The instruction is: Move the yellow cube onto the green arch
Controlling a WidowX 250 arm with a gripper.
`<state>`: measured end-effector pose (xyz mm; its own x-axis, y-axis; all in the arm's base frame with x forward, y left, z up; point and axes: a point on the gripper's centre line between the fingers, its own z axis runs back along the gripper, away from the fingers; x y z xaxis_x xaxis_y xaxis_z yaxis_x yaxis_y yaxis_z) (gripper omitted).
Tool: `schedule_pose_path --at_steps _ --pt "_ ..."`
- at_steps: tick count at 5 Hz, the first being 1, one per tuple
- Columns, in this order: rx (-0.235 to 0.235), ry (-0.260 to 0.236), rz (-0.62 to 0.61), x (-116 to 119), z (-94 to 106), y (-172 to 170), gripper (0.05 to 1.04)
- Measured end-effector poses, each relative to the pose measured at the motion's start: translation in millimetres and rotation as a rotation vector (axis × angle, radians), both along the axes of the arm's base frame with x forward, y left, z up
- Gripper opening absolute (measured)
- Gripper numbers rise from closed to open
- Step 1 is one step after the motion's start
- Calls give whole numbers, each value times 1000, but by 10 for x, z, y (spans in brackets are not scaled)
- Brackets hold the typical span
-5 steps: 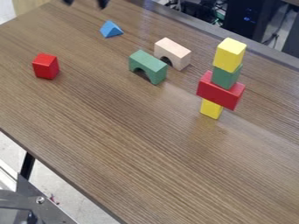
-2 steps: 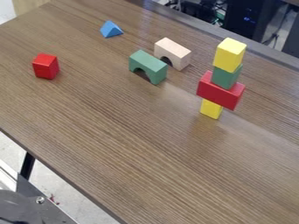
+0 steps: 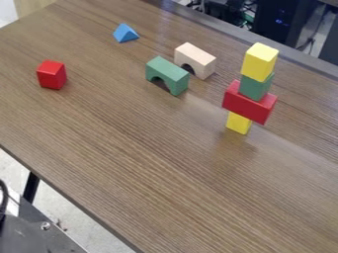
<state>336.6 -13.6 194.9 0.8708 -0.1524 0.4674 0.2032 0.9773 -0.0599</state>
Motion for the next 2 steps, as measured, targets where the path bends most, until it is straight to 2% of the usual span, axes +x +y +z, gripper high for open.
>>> schedule_pose_path --at_steps 2 --pt "55 25 -14 113 -84 -333 999"
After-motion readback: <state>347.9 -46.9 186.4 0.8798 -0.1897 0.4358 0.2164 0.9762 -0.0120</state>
